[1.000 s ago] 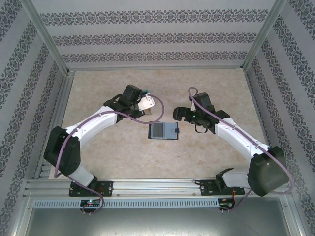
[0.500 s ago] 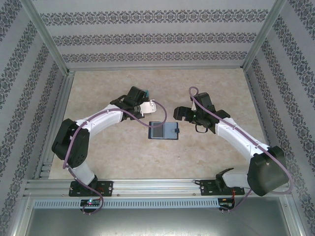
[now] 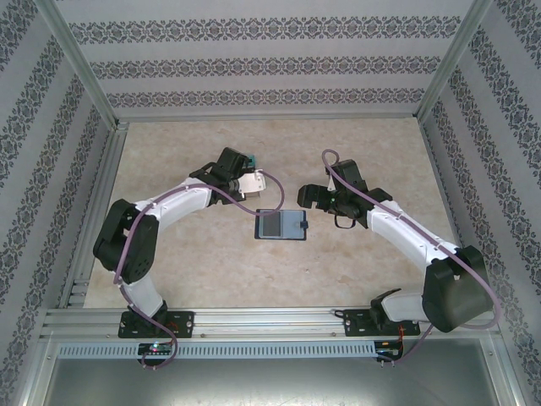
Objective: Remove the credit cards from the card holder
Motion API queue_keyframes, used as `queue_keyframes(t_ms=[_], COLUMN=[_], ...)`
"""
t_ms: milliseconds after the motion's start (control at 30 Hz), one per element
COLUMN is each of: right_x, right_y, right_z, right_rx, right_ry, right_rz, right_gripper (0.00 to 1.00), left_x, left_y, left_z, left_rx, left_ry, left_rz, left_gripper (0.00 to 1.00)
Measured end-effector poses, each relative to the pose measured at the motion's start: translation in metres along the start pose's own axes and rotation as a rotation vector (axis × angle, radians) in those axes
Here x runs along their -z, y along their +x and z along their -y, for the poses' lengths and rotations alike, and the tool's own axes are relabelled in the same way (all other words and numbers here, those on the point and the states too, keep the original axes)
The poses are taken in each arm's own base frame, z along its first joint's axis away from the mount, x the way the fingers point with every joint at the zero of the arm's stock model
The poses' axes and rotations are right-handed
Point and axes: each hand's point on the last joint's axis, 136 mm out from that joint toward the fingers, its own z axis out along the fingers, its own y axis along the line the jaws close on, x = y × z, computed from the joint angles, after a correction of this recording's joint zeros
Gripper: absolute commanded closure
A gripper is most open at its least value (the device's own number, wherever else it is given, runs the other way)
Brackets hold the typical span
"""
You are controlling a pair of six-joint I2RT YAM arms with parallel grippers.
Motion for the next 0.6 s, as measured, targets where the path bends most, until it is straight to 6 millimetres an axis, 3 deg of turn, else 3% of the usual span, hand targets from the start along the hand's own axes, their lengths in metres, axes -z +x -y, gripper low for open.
queue_keyframes(t_ms=[167,333,600], right_x=[-0.001,-0.003,-0.003], right_y=[0.0,0.001,0.001], right_z=[0.0,0.0,0.0], right_rx=[0.0,-0.001,-0.002], right_ry=[-0.003,0.0,-0.004], right_rz=[-0.001,-0.006,-0.009], right_gripper=[0.02,0.02,0.02], left_x=[-0.005,-0.013,-0.028], left_y=[0.002,0.004,0.012], left_z=[0.004,0.003,-0.004], left_rx=[-0.002,-0.001,0.021], left_ry=[0.012,0.002,-0.02], left_rz=[-0.009,-0.024,-0.065], left_gripper=[1.0,0.88,0.81])
